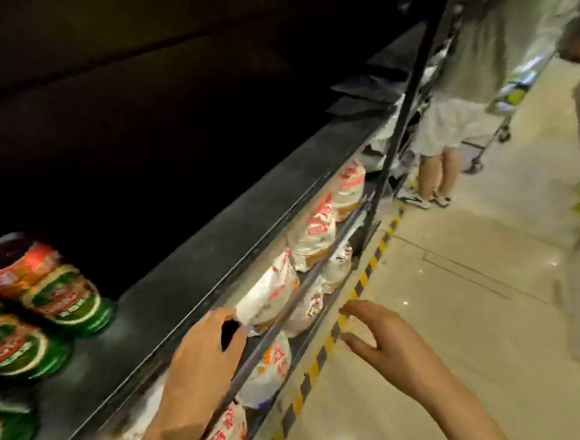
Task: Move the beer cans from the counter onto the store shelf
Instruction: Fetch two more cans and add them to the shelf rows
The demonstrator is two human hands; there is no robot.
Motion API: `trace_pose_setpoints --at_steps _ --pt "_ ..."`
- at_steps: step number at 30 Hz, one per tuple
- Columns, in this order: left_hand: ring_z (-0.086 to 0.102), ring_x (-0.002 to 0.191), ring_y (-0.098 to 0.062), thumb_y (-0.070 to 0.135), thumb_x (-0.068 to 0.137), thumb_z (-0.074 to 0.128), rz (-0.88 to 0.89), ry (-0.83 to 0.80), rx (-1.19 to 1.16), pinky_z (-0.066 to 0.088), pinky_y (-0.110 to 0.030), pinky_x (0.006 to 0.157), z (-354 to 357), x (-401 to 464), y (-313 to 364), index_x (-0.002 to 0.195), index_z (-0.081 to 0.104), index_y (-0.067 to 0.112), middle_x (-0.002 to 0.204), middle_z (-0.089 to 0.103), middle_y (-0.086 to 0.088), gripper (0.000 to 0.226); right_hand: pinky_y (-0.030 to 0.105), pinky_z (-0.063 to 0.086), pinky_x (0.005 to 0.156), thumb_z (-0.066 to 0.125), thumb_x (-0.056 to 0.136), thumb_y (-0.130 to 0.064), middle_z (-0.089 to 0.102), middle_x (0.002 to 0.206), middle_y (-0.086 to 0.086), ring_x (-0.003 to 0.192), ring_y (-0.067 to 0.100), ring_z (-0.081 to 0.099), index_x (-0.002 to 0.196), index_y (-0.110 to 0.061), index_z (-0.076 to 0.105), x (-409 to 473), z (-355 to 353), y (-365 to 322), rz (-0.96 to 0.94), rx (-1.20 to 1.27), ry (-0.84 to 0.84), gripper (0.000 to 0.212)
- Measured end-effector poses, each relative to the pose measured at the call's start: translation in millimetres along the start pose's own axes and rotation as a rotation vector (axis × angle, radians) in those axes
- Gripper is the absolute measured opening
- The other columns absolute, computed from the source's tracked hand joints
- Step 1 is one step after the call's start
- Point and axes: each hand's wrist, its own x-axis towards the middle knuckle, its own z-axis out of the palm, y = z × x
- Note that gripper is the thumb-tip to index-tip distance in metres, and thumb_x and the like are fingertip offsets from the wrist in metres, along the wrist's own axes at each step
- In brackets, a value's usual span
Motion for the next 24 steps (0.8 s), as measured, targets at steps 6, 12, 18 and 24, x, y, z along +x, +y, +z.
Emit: trace_pose_setpoints --at_steps 6,12,18,24 --pt "0.045 0.122 -0.011 0.036 0.094 0.047 0.319 -0.178 -0.021 0.039 -0.027 0.098 76.4 -43.0 127.0 0.134 0.043 0.029 0.136 0.046 0.009 0.04 0.011 0.029 0.097 0.05 0.095 -0.04 0.046 0.137 -0.018 0.124 0.003 0.043 0.134 -0.032 0.045 -126.0 -47.8 84.2 0.291 0.011 0.138 0.04" --pt "0.028 0.135 -0.007 0.044 0.096 0.039 0.697 -0.41 0.015 0.025 -0.021 0.107 192.8 -125.5 264.7 0.143 0.027 0.029 0.148 0.028 0.015 0.051 0.016 0.018 0.11 0.046 0.095 -0.045 0.035 0.146 -0.019 0.134 0.001 0.032 0.138 -0.035 0.038 -282.4 -89.8 177.0 0.574 -0.034 0.272 0.045" --pt "0.03 0.134 -0.005 0.042 0.095 0.043 0.945 -0.689 -0.044 0.025 -0.02 0.109 293.0 -229.8 388.9 0.142 0.031 0.029 0.146 0.032 0.014 0.05 0.016 0.024 0.106 0.046 0.095 -0.045 0.037 0.144 -0.02 0.132 0.002 0.035 0.138 -0.033 0.039 -462.3 -112.6 238.0 1.001 -0.005 0.418 0.044" --pt "0.038 0.128 -0.003 0.041 0.093 0.049 1.02 -0.877 -0.042 0.029 -0.018 0.104 360.9 -285.9 466.1 0.139 0.035 0.031 0.142 0.038 0.015 0.049 0.011 0.025 0.095 0.045 0.095 -0.047 0.037 0.14 -0.025 0.129 -0.001 0.036 0.134 -0.038 0.04 -563.8 -123.3 275.9 1.265 0.106 0.528 0.041"
